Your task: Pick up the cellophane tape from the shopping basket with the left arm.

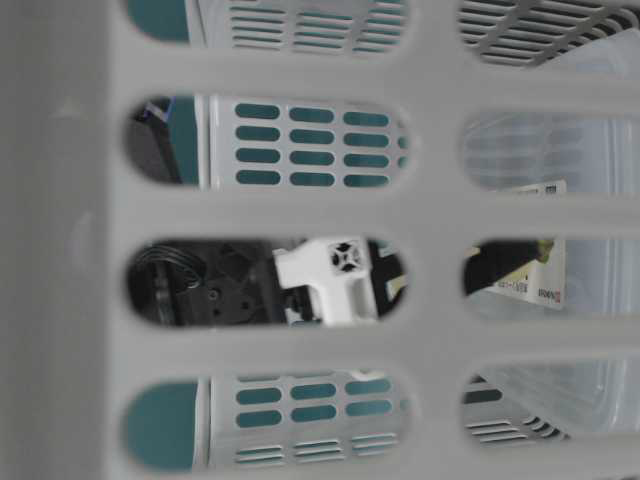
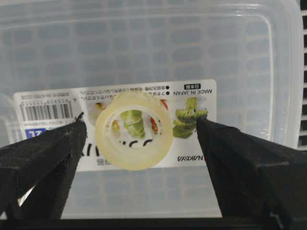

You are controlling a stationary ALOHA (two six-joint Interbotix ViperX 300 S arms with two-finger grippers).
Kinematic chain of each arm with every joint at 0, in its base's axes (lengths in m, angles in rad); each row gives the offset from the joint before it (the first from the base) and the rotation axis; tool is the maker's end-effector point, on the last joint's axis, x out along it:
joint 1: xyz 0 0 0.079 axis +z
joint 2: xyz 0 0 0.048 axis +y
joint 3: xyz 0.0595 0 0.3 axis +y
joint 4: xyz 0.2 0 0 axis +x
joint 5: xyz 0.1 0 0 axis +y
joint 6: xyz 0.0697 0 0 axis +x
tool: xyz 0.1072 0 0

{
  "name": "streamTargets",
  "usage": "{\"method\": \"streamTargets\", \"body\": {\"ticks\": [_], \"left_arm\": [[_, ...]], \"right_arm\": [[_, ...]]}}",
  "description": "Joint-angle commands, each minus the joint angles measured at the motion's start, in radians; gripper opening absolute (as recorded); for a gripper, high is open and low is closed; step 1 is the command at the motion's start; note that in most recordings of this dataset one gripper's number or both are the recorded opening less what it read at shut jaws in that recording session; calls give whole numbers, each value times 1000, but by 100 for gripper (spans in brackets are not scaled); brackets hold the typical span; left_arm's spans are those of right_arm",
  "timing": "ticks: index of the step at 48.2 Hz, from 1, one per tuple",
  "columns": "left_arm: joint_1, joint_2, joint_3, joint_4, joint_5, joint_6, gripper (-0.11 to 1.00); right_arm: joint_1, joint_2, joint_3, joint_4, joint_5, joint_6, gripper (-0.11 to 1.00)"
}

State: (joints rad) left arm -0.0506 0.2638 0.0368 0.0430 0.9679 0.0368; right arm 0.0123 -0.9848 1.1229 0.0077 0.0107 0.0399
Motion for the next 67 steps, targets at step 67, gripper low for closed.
{"method": "streamTargets", "body": {"ticks": [67], "left_arm": [[-5,-104,-204,3,229,2,50]], "right_arm": [[3,5,-21,2,-12,2,73]]}}
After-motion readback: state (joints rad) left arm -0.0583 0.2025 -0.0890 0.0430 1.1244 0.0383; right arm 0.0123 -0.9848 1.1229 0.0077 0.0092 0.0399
